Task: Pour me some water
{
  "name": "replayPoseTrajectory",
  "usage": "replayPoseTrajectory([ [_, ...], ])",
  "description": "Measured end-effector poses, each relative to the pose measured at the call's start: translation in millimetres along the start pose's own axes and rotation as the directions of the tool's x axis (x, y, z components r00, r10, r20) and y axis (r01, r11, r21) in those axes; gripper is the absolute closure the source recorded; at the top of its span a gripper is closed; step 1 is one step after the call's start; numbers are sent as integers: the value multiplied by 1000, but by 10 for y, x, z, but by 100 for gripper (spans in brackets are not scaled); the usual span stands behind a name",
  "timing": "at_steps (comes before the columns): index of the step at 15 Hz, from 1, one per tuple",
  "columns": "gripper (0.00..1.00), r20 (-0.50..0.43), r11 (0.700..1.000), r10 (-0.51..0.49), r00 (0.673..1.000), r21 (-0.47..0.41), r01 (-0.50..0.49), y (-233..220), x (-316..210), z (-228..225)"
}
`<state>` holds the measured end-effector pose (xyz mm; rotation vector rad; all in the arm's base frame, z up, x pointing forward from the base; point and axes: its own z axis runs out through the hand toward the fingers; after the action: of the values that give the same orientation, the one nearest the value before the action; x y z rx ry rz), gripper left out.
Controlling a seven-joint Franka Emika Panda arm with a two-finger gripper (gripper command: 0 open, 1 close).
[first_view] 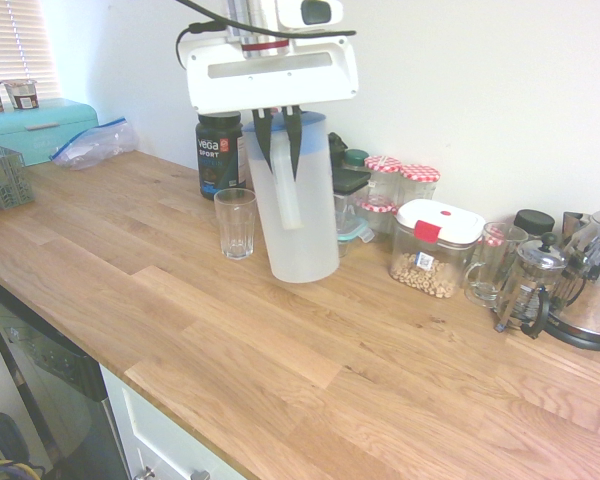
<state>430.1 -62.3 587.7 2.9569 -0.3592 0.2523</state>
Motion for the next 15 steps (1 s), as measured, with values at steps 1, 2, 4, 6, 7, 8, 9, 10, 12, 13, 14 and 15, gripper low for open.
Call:
replayPoseTrajectory([
  [1, 100, 6, 998, -58, 998, -26, 58, -143, -27, -18],
  [2, 100, 16, 992, -112, 994, -55, 113, -277, -52, -42],
  [4, 100, 50, 975, -194, 980, -100, 198, -480, -68, -90],
  [6, 100, 91, 963, -233, 968, -118, 243, -668, -28, -118],
  [7, 100, 111, 957, -248, 962, -123, 261, -758, 15, -104],
  [8, 100, 132, 952, -259, 957, -131, 276, -858, 68, -65],
  [9, 100, 153, 948, -265, 952, -139, 287, -965, 128, -6],
  [10, 100, 173, 943, -271, 947, -149, 298, -1061, 198, 63],
  [12, 100, 207, 934, -271, 940, -179, 309, -1220, 330, 185],
  [13, 100, 219, 929, -271, 937, -197, 315, -1266, 377, 222],
  [14, 100, 226, 923, -271, 936, -216, 319, -1299, 403, 237],
  [15, 100, 232, 916, -272, 934, -235, 325, -1322, 407, 237],
])
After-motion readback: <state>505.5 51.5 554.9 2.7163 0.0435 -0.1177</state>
